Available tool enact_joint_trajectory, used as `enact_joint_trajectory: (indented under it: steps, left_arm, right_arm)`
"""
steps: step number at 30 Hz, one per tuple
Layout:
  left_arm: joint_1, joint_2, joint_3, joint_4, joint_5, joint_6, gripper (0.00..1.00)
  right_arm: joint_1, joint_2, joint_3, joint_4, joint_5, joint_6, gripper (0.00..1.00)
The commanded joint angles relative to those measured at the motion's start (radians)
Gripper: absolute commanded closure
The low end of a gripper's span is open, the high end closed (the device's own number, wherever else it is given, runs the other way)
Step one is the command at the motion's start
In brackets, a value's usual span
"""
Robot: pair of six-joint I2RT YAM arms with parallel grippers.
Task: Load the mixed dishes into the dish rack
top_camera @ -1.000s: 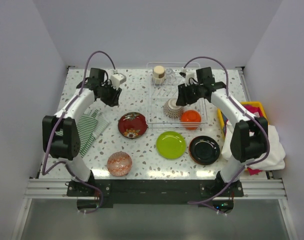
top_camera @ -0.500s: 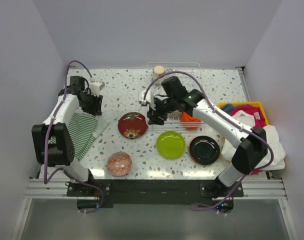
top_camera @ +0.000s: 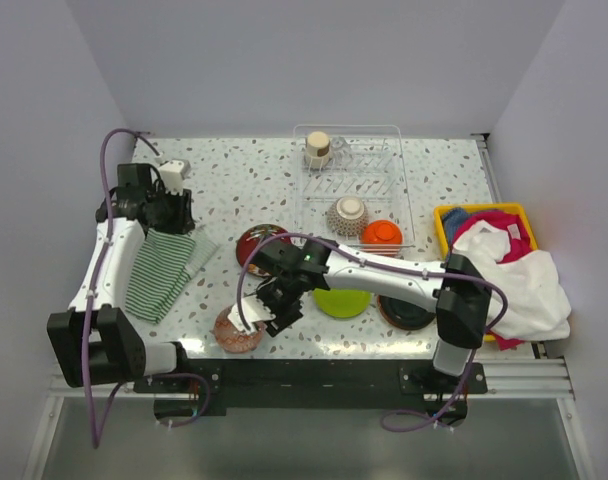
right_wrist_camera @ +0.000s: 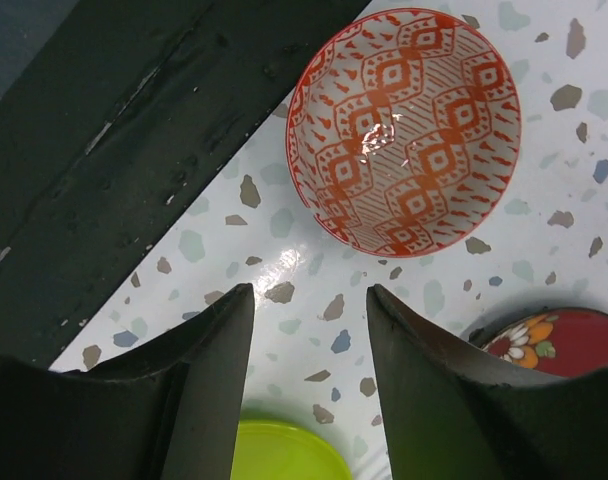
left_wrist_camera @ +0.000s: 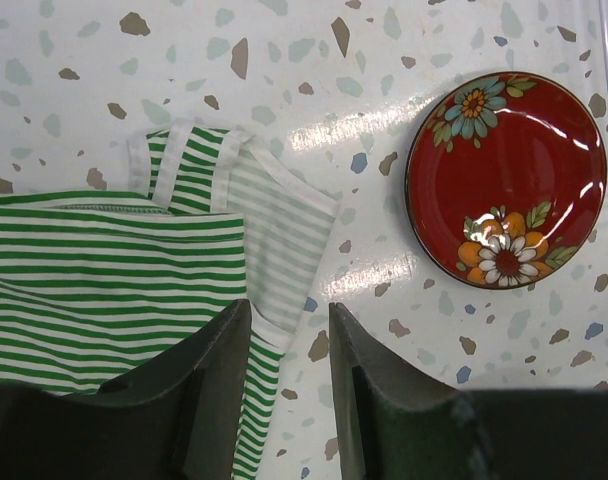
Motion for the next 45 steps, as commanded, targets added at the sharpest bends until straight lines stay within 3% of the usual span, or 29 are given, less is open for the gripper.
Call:
enact_joint_trajectory:
  steps: [1, 13, 19, 25, 29, 36, 41, 45]
  left_arm:
    - [0.02, -0.032, -0.015, 0.018, 0.009, -0.027, 0.58]
    - [0.054, -0.033, -0.01, 0.013, 0.023, -0.036, 0.58]
    - [0.058, -0.035, -0.025, 0.018, 0.04, -0.043, 0.58]
    - [0.057, -0.035, -0.013, 0.018, 0.06, -0.046, 0.58]
    - [0.058, -0.016, 0.016, 0.023, 0.08, -0.062, 0.58]
    - [0.051, 0.028, 0.129, 0.081, 0.141, -0.097, 0.59]
    - [-0.004, 0.076, 0.237, 0.153, 0.178, -0.091, 0.61]
    - [-0.145, 0.128, 0.294, 0.194, 0.137, -0.079, 0.62]
  right_arm:
    - [0.042, 0.049, 0.014, 0.03, 0.037, -0.073, 0.47]
    - [0.119, 0.156, -0.012, 0.122, 0.052, -0.074, 0.48]
    - [0.137, 0.178, -0.026, 0.172, 0.098, -0.059, 0.67]
    - [0.145, 0.162, -0.021, 0.217, 0.15, -0.001, 0.98]
    - [0.147, 0.118, 0.035, 0.206, 0.186, 0.059, 1.0]
    - [0.082, 0.01, 0.235, 0.176, 0.224, 0.364, 1.0]
    - [-0.105, -0.094, 0.284, 0.243, 0.183, 0.613, 1.0]
    - [-0.322, -0.158, 0.232, 0.333, 0.085, 0.885, 1.0]
